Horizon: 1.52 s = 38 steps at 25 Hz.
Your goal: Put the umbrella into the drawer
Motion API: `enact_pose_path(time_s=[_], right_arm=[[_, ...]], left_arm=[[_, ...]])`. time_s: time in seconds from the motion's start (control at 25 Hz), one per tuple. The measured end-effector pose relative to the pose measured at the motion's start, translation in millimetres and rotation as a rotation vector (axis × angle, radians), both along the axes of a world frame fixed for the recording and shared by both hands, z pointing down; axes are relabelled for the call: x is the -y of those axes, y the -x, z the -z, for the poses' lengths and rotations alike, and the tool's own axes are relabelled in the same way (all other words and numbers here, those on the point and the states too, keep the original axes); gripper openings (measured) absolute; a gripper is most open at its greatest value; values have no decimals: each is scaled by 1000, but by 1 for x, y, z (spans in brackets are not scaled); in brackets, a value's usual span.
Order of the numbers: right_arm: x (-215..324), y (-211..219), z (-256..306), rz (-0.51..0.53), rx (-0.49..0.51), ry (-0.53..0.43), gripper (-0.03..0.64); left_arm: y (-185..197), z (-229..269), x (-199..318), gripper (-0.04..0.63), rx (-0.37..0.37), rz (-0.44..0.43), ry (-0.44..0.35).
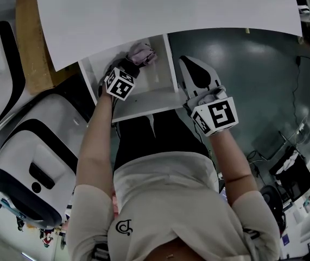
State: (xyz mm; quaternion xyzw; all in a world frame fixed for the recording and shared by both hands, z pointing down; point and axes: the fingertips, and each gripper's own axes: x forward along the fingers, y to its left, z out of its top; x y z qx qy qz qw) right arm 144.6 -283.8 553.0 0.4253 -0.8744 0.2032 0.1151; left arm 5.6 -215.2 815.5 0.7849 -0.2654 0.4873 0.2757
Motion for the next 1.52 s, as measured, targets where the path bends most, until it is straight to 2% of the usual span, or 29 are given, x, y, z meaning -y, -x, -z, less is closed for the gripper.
enact_pose_path(time_s=[0.08, 0.12, 0.16, 0.24, 0.36, 0.44, 0.6, 0.68, 0.76, 0.84, 1.04, 1.24, 1.4, 1.52], right_arm=[[-3, 0, 2, -2, 1, 0, 8], [-4, 1, 2, -3, 0, 0, 8], [-5, 1, 4, -2, 0, 0, 8], [-7, 3, 8, 3, 1, -6, 8], [-9, 8, 17, 23, 4, -21, 8], [-13, 11, 26, 31, 9, -31, 8], [-14, 15, 50, 34, 19, -62, 8], [-16, 15, 59, 30, 21, -70, 8], [-19, 16, 67, 27, 25, -75, 8], [-22, 19, 76, 37, 26, -85, 8], [-28, 27, 103, 61, 20, -145, 8], [-29, 28, 131, 68, 16, -207, 8], [-34, 29, 154, 66, 23, -249, 6], [-37, 32, 172, 73, 28, -287, 6]], left_arm=[[-1, 1, 0, 264, -12, 25, 5], [-1, 2, 0, 286, -20, 39, 11], [-2, 3, -1, 337, -25, 47, 15], [-3, 11, 1, 367, -17, 35, 5], [-8, 37, 12, 371, -20, 23, -67], [-7, 58, 20, 371, -39, 66, -114], [5, 93, 33, 368, -61, 188, -151], [6, 112, 35, 327, -80, 216, -174], [7, 133, 35, 214, -93, 229, -213], [7, 153, 34, 138, -111, 246, -247], [8, 199, 32, 12, -152, 298, -334], [8, 260, 31, 12, -227, 328, -446], [9, 328, 30, 12, -285, 314, -598], [15, 370, 27, 12, -324, 327, -679]])
